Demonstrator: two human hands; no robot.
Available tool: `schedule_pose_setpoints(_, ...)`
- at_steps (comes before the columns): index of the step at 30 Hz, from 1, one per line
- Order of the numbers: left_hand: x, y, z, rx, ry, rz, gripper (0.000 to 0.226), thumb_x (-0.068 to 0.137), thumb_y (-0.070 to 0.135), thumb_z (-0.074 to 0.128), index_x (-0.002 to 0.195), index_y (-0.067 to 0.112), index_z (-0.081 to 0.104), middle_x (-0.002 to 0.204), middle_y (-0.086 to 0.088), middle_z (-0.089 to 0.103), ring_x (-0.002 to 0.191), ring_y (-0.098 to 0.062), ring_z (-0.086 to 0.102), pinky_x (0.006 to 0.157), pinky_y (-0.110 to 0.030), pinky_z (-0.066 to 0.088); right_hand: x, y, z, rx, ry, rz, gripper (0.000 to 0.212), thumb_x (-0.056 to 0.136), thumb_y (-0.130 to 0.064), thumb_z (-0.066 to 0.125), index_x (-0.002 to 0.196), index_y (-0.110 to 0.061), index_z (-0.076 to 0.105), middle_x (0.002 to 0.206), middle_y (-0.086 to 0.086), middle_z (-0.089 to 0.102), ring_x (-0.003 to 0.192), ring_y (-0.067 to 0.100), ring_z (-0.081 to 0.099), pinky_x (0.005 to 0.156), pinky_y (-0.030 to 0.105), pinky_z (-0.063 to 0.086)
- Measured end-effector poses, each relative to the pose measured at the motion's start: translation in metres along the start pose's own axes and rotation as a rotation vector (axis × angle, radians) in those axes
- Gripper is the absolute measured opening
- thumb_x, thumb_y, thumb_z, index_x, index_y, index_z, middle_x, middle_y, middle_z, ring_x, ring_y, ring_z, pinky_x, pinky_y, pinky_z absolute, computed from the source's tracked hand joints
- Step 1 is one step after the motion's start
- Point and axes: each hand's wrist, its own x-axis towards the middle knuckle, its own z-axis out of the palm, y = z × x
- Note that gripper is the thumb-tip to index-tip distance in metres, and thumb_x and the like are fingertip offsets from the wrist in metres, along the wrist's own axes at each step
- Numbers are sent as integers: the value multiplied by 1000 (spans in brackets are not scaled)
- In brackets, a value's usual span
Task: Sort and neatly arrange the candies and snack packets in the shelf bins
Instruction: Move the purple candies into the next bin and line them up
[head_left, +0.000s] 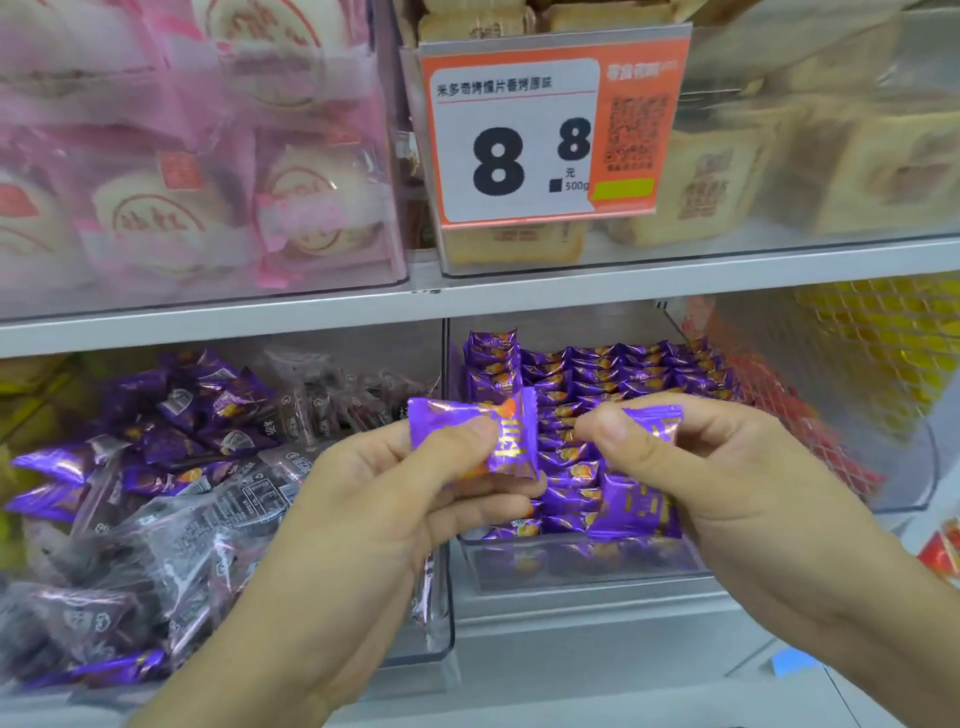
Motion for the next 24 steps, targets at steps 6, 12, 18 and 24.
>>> schedule_pose_setpoints(6, -1, -6, 0, 14, -29, -9, 30, 70, 19, 67, 94, 5, 78, 90, -21, 75, 77, -30, 75, 65, -28, 60, 0, -2, 0, 53, 13, 34, 81, 31, -73, 86, 84, -11, 79, 78, 15, 74, 63, 25, 66, 61, 37, 58)
schedule_pose_setpoints(12, 1, -9, 1, -80, -97, -131, 31, 79, 20, 61, 96, -1, 76, 101, -21, 74, 91, -33, 73, 76, -34, 61, -3, -6, 6, 101, -25, 91, 47, 65, -43, 70, 80, 1, 71, 74, 25, 71, 46, 22, 63, 37, 23, 48)
schedule_pose_setpoints(18, 2, -7, 7, -254, -57, -250, 57, 69, 35, 67, 108, -6, 68, 102, -27, 72, 91, -42, 71, 67, -40, 62, -1, -5, 7, -68, 58, 37, 36, 62, -48, 72, 64, -13, 65, 65, 23, 66, 46, 23, 56, 39, 28, 44)
schedule_pose_setpoints(24, -1, -20, 12, -140, -171, -136, 34, 77, 30, 63, 94, 5, 78, 102, -19, 74, 97, -29, 73, 76, -30, 60, 2, 13, 14, -75, 75, -82, 45, 66, -55, 79, 54, -15, 61, 56, 9, 60, 48, 14, 47, 46, 23, 39)
